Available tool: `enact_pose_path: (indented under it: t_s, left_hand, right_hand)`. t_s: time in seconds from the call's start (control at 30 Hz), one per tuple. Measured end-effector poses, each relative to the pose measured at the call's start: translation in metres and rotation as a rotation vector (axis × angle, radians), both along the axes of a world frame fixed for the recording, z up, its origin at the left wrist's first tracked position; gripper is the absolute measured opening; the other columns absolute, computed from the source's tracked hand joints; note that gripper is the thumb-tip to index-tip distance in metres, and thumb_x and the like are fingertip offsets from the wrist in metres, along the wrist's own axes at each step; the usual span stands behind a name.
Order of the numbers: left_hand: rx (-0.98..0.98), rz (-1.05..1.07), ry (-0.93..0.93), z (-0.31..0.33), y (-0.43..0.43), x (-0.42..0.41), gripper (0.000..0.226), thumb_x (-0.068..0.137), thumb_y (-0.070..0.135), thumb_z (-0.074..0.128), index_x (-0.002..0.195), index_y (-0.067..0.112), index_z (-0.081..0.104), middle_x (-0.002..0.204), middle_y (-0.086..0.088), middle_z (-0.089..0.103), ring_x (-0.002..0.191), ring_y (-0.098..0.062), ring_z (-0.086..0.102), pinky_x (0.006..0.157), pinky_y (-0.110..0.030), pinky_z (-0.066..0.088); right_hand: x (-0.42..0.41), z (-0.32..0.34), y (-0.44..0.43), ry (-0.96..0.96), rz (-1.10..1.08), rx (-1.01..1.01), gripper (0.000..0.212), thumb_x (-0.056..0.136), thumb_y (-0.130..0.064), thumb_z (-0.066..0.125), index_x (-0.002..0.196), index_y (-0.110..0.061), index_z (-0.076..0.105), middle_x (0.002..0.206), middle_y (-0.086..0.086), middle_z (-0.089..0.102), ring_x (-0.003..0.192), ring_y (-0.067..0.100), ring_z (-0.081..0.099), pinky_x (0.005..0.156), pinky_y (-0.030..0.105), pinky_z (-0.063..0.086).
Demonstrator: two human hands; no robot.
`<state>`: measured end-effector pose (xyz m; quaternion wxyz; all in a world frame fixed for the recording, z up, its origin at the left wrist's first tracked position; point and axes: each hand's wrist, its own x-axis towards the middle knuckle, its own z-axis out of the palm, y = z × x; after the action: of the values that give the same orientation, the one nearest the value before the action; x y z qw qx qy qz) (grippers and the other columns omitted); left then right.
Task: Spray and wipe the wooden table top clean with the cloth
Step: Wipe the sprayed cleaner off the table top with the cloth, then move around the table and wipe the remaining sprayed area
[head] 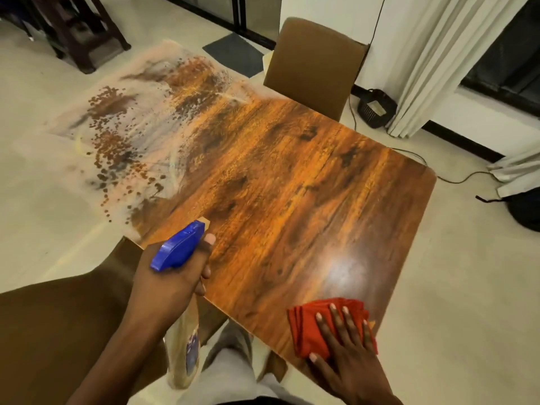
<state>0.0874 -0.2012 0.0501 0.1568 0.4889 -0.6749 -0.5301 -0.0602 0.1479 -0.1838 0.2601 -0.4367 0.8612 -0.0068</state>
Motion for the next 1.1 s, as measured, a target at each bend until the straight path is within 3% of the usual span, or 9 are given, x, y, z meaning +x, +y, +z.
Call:
enact_pose_path:
  t_s: [0.27, 0.43, 0.53, 0.63, 0.7, 0.8, 0.87, 0.93, 1.1]
  left_hand:
    - [0.102, 0.024, 0.055, 0.012, 0.092, 0.054, 0.040, 0.081, 0.060, 0.069, 0.071, 0.022, 0.073, 0.065, -0.015, 0.074, 0.048, -0.020, 0.066, 0.058, -0.033, 0.059]
    - [0.138, 0.030, 0.074, 0.017, 0.118, 0.076, 0.043, 0.077, 0.066, 0.069, 0.071, 0.023, 0.075, 0.065, -0.015, 0.074, 0.048, -0.020, 0.066, 0.059, -0.033, 0.059]
    - [0.139, 0.052, 0.077, 0.020, 0.118, 0.093, 0.052, 0.083, 0.068, 0.071, 0.071, 0.018, 0.074, 0.064, -0.016, 0.073, 0.049, -0.023, 0.065, 0.061, -0.037, 0.060]
    - [0.128, 0.100, 0.106, 0.028, 0.109, 0.115, 0.048, 0.076, 0.066, 0.071, 0.071, 0.019, 0.074, 0.064, -0.015, 0.073, 0.049, -0.022, 0.066, 0.058, -0.030, 0.060]
    - [0.103, 0.114, 0.116, 0.032, 0.103, 0.129, 0.049, 0.080, 0.067, 0.072, 0.071, 0.019, 0.074, 0.063, -0.014, 0.073, 0.049, -0.023, 0.067, 0.058, -0.030, 0.061]
    - [0.101, 0.154, 0.118, 0.040, 0.095, 0.158, 0.053, 0.085, 0.068, 0.074, 0.070, 0.017, 0.075, 0.062, -0.015, 0.073, 0.049, -0.025, 0.067, 0.059, -0.035, 0.062]
    - [0.116, 0.188, 0.123, 0.047, 0.088, 0.181, 0.051, 0.075, 0.071, 0.072, 0.072, 0.020, 0.076, 0.063, -0.013, 0.073, 0.049, -0.021, 0.067, 0.058, -0.033, 0.062]
    - [0.121, 0.220, 0.128, 0.056, 0.075, 0.211, 0.052, 0.067, 0.074, 0.068, 0.073, 0.023, 0.076, 0.064, -0.012, 0.074, 0.049, -0.018, 0.068, 0.060, -0.031, 0.062]
    - [0.044, 0.269, 0.152, 0.069, 0.035, 0.307, 0.056, 0.076, 0.079, 0.069, 0.072, 0.024, 0.076, 0.063, -0.011, 0.075, 0.050, -0.022, 0.069, 0.069, -0.045, 0.065]
  right_hand:
    - [0.065, 0.020, 0.061, -0.017, -0.102, -0.005, 0.102, 0.081, -0.085, 0.064, 0.164, -0.028, 0.047, 0.174, 0.008, 0.037, 0.161, 0.028, 0.026, 0.128, 0.053, 0.006]
    - [0.088, 0.021, 0.074, 0.008, -0.130, -0.021, 0.081, 0.080, -0.061, 0.054, 0.154, -0.030, 0.061, 0.172, 0.003, 0.042, 0.149, 0.035, 0.052, 0.109, 0.065, 0.041]
    - [0.106, 0.021, 0.068, -0.021, -0.125, -0.075, 0.076, 0.076, -0.054, 0.051, 0.150, -0.034, 0.052, 0.165, 0.001, 0.049, 0.159, 0.025, 0.033, 0.105, 0.059, 0.037]
    - [0.122, 0.025, 0.038, -0.114, -0.184, -0.047, 0.076, 0.076, -0.054, 0.049, 0.148, -0.034, 0.062, 0.144, 0.008, 0.072, 0.140, 0.027, 0.058, 0.103, 0.061, 0.046]
    - [0.127, 0.037, 0.011, -0.154, -0.198, 0.008, 0.066, 0.092, -0.047, 0.052, 0.157, -0.037, 0.058, 0.163, 0.006, 0.056, 0.148, 0.028, 0.057, 0.111, 0.063, 0.047]
    - [0.141, 0.052, -0.025, -0.455, -0.557, -0.172, 0.050, 0.110, -0.028, 0.060, 0.159, -0.034, 0.050, 0.170, 0.016, 0.044, 0.157, 0.031, 0.043, 0.124, 0.046, 0.037]
    - [0.150, 0.077, -0.046, -0.692, -0.749, -0.246, 0.032, 0.111, -0.030, 0.063, 0.136, -0.014, 0.072, 0.141, 0.031, 0.067, 0.127, 0.050, 0.065, 0.107, 0.061, 0.050]
    - [0.156, 0.092, -0.075, -0.927, -0.865, -0.327, 0.054, 0.112, -0.040, 0.058, 0.130, 0.011, 0.064, 0.126, 0.046, 0.060, 0.107, 0.073, 0.058, 0.090, 0.081, 0.048]
    - [0.205, 0.148, -0.167, -1.516, -1.239, -0.735, 0.059, 0.101, -0.037, 0.059, 0.154, -0.009, 0.057, 0.140, 0.026, 0.070, 0.123, 0.047, 0.071, 0.093, 0.068, 0.061]
